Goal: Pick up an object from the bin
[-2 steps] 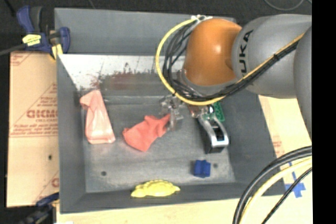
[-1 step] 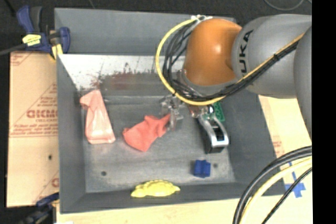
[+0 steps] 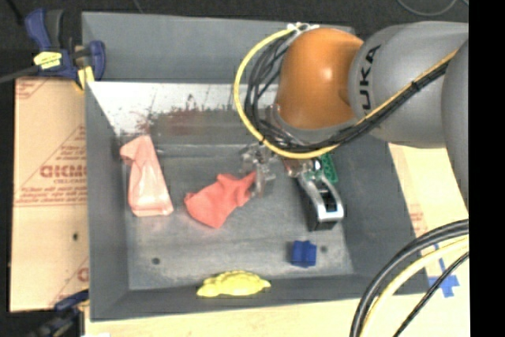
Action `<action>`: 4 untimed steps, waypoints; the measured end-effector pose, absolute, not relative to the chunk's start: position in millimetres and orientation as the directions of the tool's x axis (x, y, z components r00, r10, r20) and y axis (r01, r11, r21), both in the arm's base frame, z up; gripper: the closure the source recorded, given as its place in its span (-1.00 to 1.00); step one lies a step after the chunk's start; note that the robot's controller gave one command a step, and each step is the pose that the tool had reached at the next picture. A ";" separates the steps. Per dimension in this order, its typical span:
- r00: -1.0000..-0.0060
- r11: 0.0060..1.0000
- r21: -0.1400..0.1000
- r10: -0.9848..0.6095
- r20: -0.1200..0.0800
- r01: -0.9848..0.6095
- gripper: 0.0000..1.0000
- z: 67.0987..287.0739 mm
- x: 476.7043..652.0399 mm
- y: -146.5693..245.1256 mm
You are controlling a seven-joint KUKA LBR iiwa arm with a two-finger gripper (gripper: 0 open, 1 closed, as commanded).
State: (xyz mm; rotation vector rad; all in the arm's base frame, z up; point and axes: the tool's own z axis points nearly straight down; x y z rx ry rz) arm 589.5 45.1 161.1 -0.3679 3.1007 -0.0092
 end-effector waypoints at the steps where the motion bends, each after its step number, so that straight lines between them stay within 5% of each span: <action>1: -0.945 0.945 -0.010 -0.327 -0.017 -0.327 1.00 174.1 593.5 53.7; 2: -0.938 0.939 -0.012 -0.345 -0.030 -0.344 1.00 131.9 599.2 50.4; 3: -0.941 0.941 -0.010 -0.339 -0.024 -0.338 1.00 116.8 597.4 48.8; 4: -0.925 0.925 -0.017 -0.379 -0.033 -0.379 1.00 110.0 574.8 70.5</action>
Offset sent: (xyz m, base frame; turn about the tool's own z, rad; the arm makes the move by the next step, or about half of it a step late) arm 0.0089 -0.0012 -0.0911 -0.0952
